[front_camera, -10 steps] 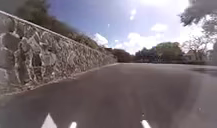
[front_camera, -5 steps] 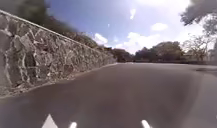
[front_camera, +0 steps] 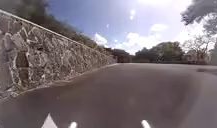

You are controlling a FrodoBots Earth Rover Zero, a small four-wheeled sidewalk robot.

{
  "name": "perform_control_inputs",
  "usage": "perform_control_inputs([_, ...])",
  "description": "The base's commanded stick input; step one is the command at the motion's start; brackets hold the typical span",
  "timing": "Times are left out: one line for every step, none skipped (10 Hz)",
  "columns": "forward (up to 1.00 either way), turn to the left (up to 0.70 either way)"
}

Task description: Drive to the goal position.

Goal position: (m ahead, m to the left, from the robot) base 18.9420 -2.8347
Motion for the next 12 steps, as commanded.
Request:
perform_control_inputs([0.50,-0.23])
perform_control_inputs([0.50,-0.14])
perform_control_inputs([0.50,-0.05])
perform_control_inputs([0.50,0.00])
perform_control_inputs([0.50,0.00])
perform_control_inputs([0.50,0.00])
perform_control_inputs([0.50,0.00])
perform_control_inputs([0.50,0.00])
perform_control_inputs([0.50,0.00])
perform_control_inputs([0.50,0.00])
perform_control_inputs([0.50,0.00])
perform_control_inputs([0.50,0.00])
